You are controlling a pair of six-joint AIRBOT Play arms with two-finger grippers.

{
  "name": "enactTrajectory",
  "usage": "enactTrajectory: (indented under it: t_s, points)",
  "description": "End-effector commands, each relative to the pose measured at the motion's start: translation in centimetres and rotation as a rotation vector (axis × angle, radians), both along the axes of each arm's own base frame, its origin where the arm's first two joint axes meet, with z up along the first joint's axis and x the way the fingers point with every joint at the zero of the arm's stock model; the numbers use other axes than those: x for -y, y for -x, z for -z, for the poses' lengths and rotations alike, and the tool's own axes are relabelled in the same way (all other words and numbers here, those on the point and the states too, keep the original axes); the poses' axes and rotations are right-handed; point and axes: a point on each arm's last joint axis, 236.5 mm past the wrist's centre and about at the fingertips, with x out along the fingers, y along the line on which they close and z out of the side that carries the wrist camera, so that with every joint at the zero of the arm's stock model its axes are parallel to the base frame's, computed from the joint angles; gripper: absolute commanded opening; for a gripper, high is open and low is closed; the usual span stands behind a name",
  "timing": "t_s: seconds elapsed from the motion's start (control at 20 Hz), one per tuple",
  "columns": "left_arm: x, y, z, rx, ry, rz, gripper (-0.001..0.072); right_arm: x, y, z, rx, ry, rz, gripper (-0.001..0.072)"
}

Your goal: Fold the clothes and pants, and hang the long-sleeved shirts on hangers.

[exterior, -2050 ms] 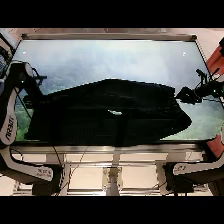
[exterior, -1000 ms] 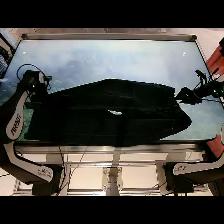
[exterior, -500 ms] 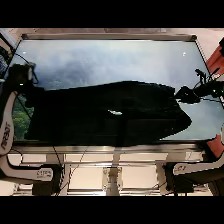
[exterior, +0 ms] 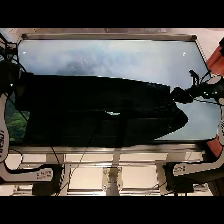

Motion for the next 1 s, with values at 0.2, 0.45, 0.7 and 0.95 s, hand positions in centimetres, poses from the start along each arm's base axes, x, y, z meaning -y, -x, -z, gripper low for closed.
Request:
enactTrajectory:
  t_s: [0.2, 0.45, 0.7, 0.95]
  points:
    - [-4.8, -2.5, 2.4, 0.141, 0.083, -0.114, 0.0026, 1.6, -3.1, 0.1, 0.118, 0.078, 0.072, 0.0479]
    - [-5.6, -5.8, 4.6, 0.164, 0.146, -0.132, 0.0296, 1.5, -3.1, 0.1, 0.109, 0.069, 0.085, 0.0480]
    - [-8.0, -3.3, 1.6, 0.084, 0.115, -0.248, 0.0310, 1.1, -2.5, 0.2, 0.081, 0.054, 0.077, 0.0480]
    - [-10.9, 4.6, 1.2, -0.177, 0.086, -0.344, 0.0308, 0.9, -1.5, 0.5, 0.046, 0.053, 0.053, 0.0480]
